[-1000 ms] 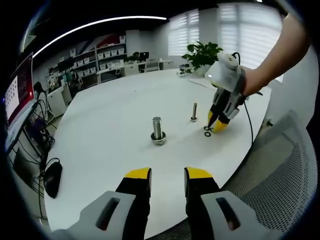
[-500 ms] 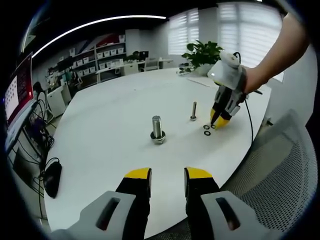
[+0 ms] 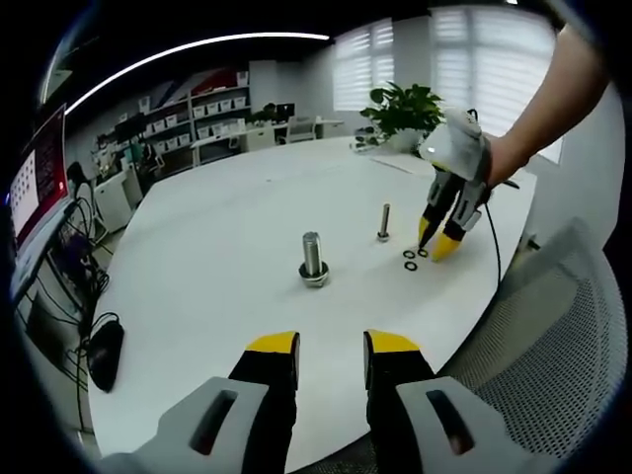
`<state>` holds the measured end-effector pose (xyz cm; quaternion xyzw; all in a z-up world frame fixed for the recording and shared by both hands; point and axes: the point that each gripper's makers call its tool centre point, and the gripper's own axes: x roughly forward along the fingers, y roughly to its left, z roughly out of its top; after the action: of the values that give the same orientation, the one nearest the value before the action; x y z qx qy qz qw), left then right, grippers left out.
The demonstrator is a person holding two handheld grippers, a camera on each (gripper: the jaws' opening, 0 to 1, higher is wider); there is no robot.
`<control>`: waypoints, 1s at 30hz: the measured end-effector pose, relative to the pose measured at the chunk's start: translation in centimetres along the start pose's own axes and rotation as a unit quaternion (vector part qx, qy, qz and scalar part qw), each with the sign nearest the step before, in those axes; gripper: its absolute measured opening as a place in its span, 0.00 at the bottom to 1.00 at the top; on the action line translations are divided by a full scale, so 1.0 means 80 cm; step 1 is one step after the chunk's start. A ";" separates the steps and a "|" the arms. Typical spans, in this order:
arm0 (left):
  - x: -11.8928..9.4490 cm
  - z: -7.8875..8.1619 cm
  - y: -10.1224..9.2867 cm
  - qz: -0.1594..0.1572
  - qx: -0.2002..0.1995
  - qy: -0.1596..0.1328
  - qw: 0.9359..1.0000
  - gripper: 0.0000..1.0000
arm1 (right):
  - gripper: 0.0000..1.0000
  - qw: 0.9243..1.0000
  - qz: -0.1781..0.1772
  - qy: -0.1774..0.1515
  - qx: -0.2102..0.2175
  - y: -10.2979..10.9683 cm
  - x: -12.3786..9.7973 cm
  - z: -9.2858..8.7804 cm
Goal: Place the washer onto the threaded stud by aligning its center hole with the stud, sliding it down to the base, and recovering from edge contact or off-axis alignment until the washer reaches the visible bottom stop.
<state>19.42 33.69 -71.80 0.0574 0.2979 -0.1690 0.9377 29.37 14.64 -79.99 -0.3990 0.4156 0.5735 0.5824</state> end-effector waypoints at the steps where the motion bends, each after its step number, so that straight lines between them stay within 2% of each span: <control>1: 0.000 0.000 0.000 0.000 0.000 0.000 1.000 0.24 | 0.21 1.000 -0.001 0.002 0.000 -0.001 0.000 0.000; 5: 0.000 0.000 0.001 0.001 0.001 0.000 1.000 0.23 | 0.18 1.000 -0.002 0.022 -0.011 -0.005 0.002 0.002; 7: 0.000 -0.001 0.001 0.002 0.002 0.001 1.000 0.23 | 0.18 0.997 0.000 0.038 -0.060 -0.003 0.001 0.003; 8: 0.000 -0.001 0.000 0.001 0.001 0.002 1.000 0.23 | 0.18 0.996 0.003 0.045 -0.071 -0.001 0.002 0.004; 14: -0.001 0.001 0.001 0.002 0.002 0.000 1.000 0.22 | 0.17 0.997 0.009 0.068 -0.046 -0.006 0.004 0.008; 17: 0.000 -0.001 0.001 0.003 0.003 0.003 1.000 0.22 | 0.17 0.993 0.007 0.085 -0.080 -0.004 0.005 0.008; 21: 0.000 0.000 0.002 0.004 0.002 0.000 1.000 0.22 | 0.17 0.990 0.010 0.103 -0.100 -0.002 0.005 0.008; 27: 0.000 0.000 0.002 0.004 0.001 0.001 1.000 0.22 | 0.16 0.982 0.006 0.143 -0.124 -0.002 0.006 0.009; 30: 0.001 -0.001 0.002 0.003 0.002 0.002 1.000 0.22 | 0.16 0.981 0.002 0.154 -0.121 -0.002 0.006 0.008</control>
<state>19.50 33.85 -71.92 0.0604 0.2991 -0.1662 0.9377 29.51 15.39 -80.21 -0.5494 0.4288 0.5523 0.4575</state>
